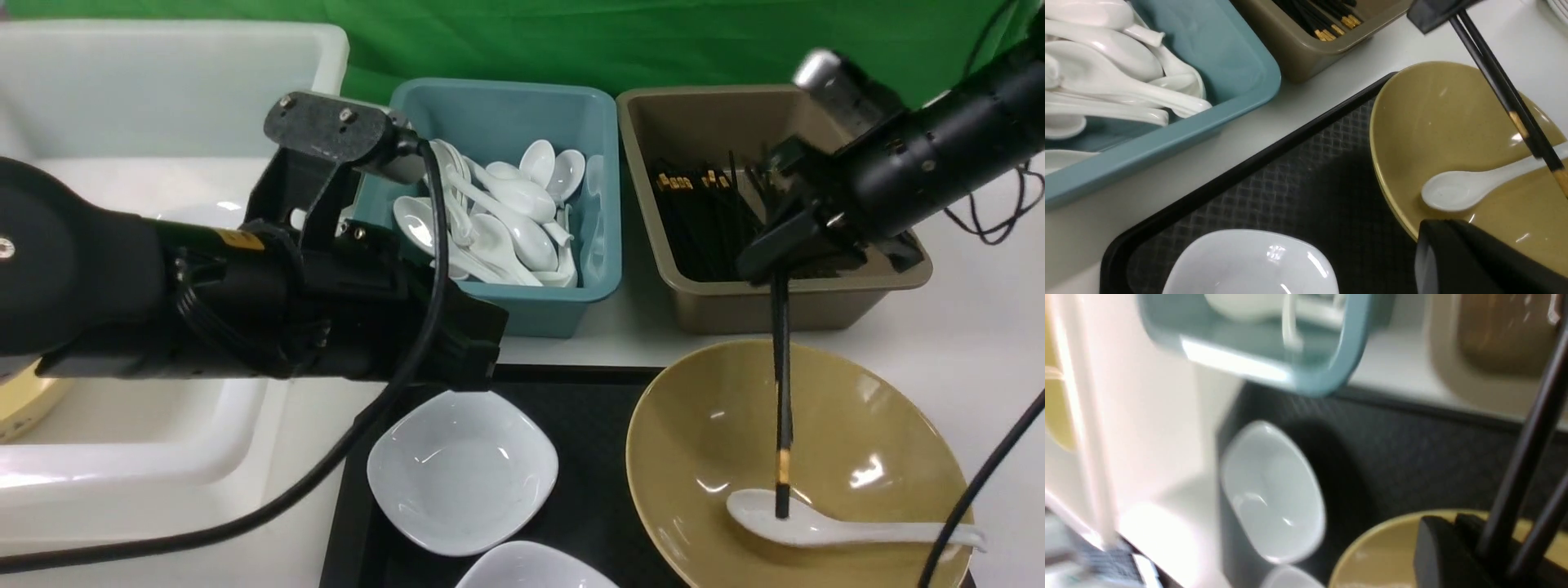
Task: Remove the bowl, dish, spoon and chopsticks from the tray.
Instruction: Use the right arm to put the chopsticks into the small storage box on the right
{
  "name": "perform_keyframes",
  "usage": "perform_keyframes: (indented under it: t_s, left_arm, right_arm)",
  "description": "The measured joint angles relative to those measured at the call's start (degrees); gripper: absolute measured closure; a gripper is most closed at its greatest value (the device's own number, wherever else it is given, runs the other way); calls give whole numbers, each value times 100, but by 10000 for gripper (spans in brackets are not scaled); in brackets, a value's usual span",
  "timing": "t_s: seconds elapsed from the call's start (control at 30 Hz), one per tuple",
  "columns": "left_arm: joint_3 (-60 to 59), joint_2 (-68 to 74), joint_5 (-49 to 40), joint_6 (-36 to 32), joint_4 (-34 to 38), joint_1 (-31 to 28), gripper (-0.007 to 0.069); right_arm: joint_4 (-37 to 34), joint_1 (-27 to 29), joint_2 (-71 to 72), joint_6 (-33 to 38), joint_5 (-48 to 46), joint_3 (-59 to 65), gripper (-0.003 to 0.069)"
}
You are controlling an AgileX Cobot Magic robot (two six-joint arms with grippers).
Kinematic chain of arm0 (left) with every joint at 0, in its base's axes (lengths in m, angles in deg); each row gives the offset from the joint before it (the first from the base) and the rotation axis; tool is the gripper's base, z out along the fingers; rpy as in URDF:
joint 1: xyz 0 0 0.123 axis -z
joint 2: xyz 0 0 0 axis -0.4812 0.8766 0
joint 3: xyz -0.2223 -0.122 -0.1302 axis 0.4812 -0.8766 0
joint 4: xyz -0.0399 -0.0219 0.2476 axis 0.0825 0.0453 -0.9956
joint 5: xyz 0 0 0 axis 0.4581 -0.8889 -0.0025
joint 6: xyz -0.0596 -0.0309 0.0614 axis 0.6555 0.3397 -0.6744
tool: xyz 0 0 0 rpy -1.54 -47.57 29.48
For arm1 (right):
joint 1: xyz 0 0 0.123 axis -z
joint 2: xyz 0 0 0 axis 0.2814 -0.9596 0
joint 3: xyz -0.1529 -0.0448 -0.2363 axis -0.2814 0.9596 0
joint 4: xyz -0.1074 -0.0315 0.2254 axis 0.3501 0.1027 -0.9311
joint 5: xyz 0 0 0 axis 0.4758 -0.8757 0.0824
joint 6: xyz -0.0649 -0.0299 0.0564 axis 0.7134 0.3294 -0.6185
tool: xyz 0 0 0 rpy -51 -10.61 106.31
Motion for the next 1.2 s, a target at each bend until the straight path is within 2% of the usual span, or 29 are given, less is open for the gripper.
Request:
perform_keyframes:
  t_s: [0.23,0.63,0.83,1.03,1.2]
  left_arm:
    - [0,0,5,127,-5,0,634]
    - [0,0,-28,316,-105,0,634]
    - [0,0,-28,335,-116,0,634]
    - [0,0,-49,335,-123,0,634]
    - [0,0,-176,496,-228,0,634]
  right_arm:
    - [-1203,710,-462,101,17,-337,640]
    - [-1486,799,-605,104,18,-512,640]
    - [-2178,1019,-697,98,36,-512,640]
    - [-2560,1205,-932,34,437,-512,640]
    - [-2927,1376,-1150,104,1159,-512,640]
